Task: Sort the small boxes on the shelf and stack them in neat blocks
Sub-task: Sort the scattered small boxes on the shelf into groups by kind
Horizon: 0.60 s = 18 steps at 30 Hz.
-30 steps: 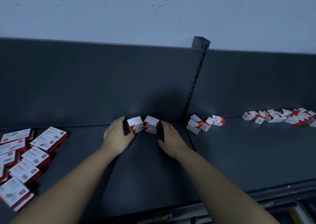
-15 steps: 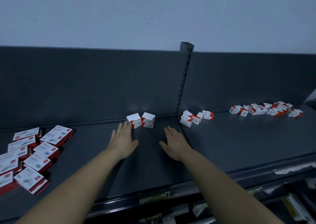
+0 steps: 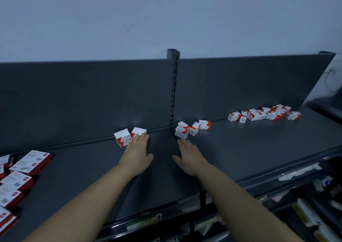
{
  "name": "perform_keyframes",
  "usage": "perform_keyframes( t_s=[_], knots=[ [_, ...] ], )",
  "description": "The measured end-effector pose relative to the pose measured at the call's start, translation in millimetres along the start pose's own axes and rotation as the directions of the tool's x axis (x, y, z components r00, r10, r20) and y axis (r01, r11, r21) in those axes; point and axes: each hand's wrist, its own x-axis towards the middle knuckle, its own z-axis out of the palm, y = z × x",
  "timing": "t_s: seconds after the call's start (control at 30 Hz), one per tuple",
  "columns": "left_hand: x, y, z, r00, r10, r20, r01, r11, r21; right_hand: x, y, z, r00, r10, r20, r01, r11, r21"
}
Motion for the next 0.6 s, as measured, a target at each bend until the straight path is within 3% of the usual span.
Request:
perform_keyframes(
  t_s=[0.33,0.6],
  knots=[
    [74,61,40,0.996,0.040,0.078,-0.046,0.996,0.078,21,84,-34,0.999,-0.045,-0.009,0.046,0.998,0.033],
    [111,100,69,0.998,0.012,0.068,-0.023,0.987,0.159,53,145,-55,0.984,-0.175,0.024,0.175,0.984,-0.022]
  ],
)
